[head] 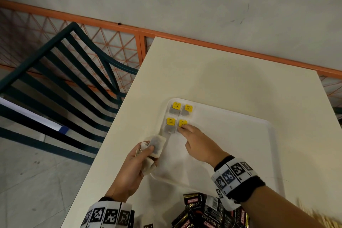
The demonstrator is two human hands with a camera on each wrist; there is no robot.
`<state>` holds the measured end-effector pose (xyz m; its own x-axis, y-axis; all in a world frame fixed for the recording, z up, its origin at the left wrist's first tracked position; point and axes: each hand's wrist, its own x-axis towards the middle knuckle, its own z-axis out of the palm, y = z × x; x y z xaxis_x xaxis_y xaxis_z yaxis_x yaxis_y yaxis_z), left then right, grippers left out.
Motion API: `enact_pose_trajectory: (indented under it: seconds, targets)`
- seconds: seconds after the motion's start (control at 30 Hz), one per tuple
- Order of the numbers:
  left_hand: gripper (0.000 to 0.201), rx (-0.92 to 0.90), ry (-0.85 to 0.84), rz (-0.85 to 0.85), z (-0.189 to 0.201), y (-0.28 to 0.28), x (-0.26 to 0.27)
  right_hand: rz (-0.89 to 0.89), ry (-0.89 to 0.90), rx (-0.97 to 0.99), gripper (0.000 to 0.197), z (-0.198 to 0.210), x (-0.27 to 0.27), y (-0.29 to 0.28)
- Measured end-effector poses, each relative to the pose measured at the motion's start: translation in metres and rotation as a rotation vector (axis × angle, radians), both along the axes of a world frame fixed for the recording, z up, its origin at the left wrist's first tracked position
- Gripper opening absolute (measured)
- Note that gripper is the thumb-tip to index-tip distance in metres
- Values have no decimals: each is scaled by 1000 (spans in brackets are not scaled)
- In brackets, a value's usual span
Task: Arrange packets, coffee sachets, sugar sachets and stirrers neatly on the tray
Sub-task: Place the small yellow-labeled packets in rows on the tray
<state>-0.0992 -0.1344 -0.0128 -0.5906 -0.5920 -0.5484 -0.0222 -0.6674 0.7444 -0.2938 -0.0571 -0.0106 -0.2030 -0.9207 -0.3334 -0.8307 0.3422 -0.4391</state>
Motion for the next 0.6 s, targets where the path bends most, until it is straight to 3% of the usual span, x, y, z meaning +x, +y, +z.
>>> enact_pose_trajectory:
  seconds: [0.1, 0.2, 0.33, 0.5, 0.6]
  targets:
    - [18, 10, 1, 3, -1, 1, -2, -15, 1, -26, 52, -2, 0, 0]
    - [20, 19, 11, 5, 0, 2, -5, -92, -31, -210, 41, -4, 6, -2]
    - [15, -2, 8, -5, 3, 4, -10, -233, -340, -279, 34, 8, 25, -8]
    - [9, -22, -5, -2, 4, 5, -9, -331, -470, -309, 9, 8, 33, -9]
    - [9, -40, -3, 3, 6, 4, -4, -433, -678, -295, 18, 8, 28, -6]
